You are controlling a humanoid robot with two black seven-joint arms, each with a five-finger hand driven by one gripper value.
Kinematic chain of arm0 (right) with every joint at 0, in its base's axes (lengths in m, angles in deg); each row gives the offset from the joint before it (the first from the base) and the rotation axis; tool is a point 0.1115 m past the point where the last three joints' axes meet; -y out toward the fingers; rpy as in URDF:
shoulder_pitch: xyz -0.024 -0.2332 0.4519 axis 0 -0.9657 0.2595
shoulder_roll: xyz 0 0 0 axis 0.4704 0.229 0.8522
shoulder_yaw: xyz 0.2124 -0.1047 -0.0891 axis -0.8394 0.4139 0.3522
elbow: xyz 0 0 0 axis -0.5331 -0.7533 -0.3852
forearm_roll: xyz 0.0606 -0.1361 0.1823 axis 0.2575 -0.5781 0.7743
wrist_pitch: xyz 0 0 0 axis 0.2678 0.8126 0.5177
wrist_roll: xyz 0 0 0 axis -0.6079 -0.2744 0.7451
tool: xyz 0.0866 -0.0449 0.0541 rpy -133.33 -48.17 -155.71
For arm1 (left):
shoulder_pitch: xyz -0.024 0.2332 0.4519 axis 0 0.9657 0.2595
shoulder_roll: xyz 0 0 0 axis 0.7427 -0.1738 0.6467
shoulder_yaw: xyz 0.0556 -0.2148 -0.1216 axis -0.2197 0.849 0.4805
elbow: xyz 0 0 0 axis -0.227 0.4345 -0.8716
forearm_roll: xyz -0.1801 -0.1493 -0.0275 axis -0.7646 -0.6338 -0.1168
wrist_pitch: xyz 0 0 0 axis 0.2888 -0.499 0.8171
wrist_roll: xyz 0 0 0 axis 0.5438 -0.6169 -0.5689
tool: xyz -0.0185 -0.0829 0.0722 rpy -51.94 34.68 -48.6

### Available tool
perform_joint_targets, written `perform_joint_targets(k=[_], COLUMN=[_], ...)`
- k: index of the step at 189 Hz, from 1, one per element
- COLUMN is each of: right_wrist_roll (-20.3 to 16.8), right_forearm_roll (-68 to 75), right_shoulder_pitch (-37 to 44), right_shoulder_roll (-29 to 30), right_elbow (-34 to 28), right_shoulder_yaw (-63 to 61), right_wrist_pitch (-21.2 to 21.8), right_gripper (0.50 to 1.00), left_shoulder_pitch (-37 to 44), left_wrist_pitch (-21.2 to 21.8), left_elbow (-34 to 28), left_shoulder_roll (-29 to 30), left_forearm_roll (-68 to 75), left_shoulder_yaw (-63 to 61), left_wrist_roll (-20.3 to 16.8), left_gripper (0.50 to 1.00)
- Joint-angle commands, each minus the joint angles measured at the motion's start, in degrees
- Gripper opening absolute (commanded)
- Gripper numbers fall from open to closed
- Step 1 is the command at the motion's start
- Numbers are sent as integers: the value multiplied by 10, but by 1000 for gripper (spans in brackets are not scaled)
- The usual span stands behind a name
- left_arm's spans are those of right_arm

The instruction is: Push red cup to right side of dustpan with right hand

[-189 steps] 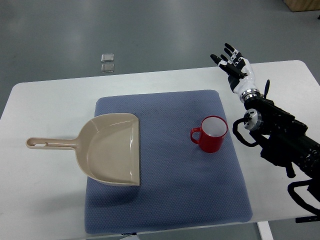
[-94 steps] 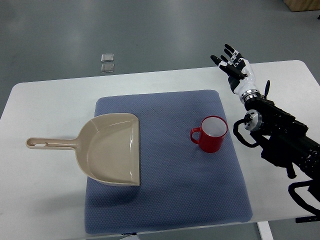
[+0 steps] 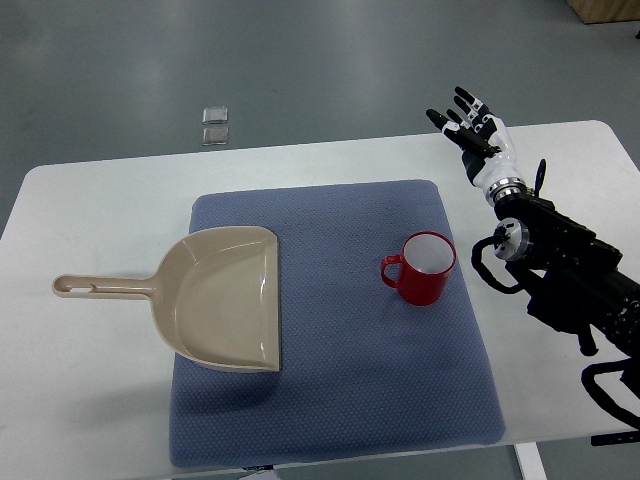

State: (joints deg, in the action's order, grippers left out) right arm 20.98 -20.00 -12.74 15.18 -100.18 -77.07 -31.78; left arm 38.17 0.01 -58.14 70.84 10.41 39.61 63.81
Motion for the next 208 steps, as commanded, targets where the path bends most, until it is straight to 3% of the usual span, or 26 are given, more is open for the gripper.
perform_joint_targets(k=[1,135,184,208], right_wrist_roll=[0,2,47,64], right_forearm_roll=[0,-45,-82,-100], right_shoulder_pitch=[2,-35,-85,-115], right_shoulder_roll=[-9,-102,-186,-219], right_elbow=[0,-55,-99,-100], right_shoulder_yaw=[-1,68,66,64], right_wrist_pitch=[0,10,58,109], right_gripper=[926,926,924,926], left_shoulder_pitch=[0,0,0,0], left_wrist_pitch=[0,0,0,0], left_elbow=[2,1,1,1], left_shoulder_roll=[0,0,0,0], left_forearm_roll=[0,0,0,0], left_shoulder_yaw=[-1,0,0,0], left_wrist_roll=[0,0,0,0], left_gripper=[1000,1000,1000,1000])
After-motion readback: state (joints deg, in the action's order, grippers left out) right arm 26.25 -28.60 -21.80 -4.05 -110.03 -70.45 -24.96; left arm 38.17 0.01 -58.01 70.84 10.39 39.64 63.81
